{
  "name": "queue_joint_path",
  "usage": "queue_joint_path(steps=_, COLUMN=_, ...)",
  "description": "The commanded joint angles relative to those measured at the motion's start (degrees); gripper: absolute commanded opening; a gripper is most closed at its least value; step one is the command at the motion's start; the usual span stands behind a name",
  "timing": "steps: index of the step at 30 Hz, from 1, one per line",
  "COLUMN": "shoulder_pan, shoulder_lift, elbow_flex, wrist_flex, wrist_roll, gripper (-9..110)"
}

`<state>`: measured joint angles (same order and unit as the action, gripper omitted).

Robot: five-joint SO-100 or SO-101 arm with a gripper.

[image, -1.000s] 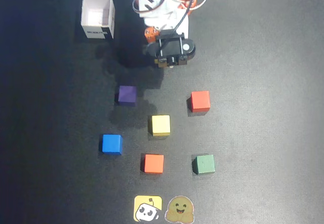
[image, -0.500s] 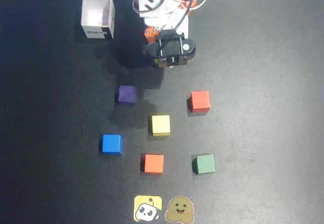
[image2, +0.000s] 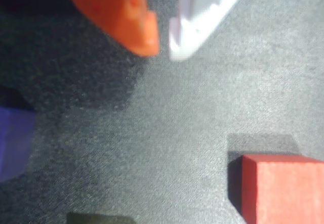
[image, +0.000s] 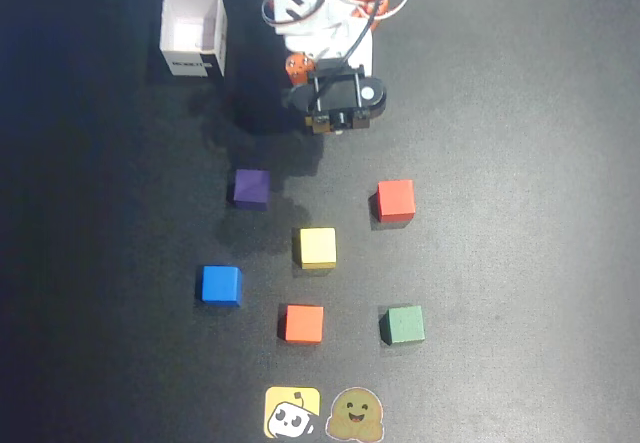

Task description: Put the purple cube on top of the blue cube.

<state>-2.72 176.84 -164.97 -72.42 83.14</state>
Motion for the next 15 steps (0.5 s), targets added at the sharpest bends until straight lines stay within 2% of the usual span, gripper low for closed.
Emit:
queue_joint_path(steps=1, shoulder_pan=-0.2, shoulder_lift=0.4, elbow_flex=0.4, wrist_flex=0.1, wrist_roll=0.1, gripper=0)
queue_joint_path(steps=7, shoulder_pan=-0.1, shoulder_lift=0.4, elbow_flex=0.4, wrist_flex=0.1, wrist_roll=0.2, gripper=0)
queue_joint_path(steps=9, shoulder_pan=0.4, shoulder_lift=0.4, elbow_flex=0.4, wrist_flex=-0.3, wrist_roll=5.3, gripper=1)
queue_joint_path(steps=15, shoulder_pan=0.6, shoulder_lift=0.4, elbow_flex=0.9, wrist_flex=0.8, wrist_roll=5.0, gripper=7)
